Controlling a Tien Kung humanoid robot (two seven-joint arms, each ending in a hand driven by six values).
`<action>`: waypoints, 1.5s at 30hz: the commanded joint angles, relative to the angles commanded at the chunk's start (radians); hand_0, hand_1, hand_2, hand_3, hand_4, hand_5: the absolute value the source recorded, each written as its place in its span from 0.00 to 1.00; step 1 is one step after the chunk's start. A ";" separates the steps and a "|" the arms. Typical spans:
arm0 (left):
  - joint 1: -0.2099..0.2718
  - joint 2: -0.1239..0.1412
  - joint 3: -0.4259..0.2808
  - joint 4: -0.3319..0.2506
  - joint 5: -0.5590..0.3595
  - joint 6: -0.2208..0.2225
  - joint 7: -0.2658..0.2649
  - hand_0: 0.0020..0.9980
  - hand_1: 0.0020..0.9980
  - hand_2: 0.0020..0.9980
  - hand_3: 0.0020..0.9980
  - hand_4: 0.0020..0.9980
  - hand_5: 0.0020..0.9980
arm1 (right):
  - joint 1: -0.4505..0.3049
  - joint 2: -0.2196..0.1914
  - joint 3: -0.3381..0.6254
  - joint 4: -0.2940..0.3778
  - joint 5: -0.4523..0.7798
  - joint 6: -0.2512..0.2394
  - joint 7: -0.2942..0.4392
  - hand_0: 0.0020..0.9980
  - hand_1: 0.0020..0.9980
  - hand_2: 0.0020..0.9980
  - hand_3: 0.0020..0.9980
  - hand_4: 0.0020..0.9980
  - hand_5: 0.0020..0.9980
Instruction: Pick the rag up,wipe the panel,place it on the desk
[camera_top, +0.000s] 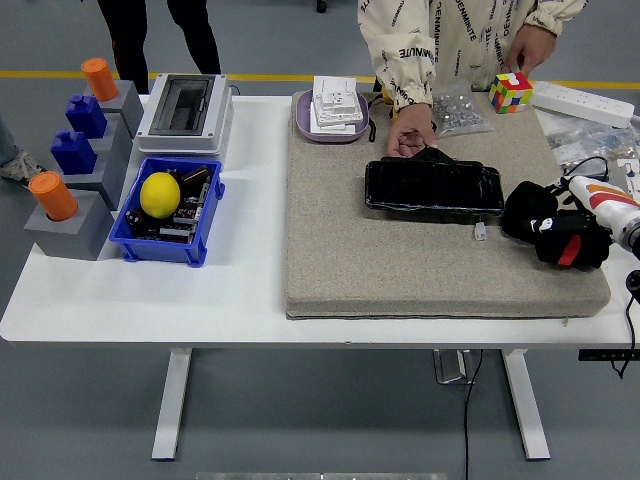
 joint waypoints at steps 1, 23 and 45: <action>0.000 0.000 0.001 0.000 0.000 0.000 0.000 0.65 0.69 0.73 0.56 0.60 0.47 | -0.001 0.001 0.002 -0.002 -0.001 -0.001 0.001 0.77 0.71 0.78 0.77 1.00 0.64; 0.000 0.001 0.010 0.000 -0.005 -0.001 0.001 0.65 0.69 0.73 0.57 0.60 0.47 | -0.011 0.034 0.009 -0.037 0.007 -0.125 0.031 0.73 0.67 0.74 0.74 1.00 0.62; -0.002 -0.002 0.007 0.000 -0.006 -0.001 0.001 0.65 0.69 0.74 0.56 0.60 0.47 | -0.014 0.066 0.025 -0.089 -0.005 -0.144 0.047 0.72 0.66 0.74 0.74 1.00 0.61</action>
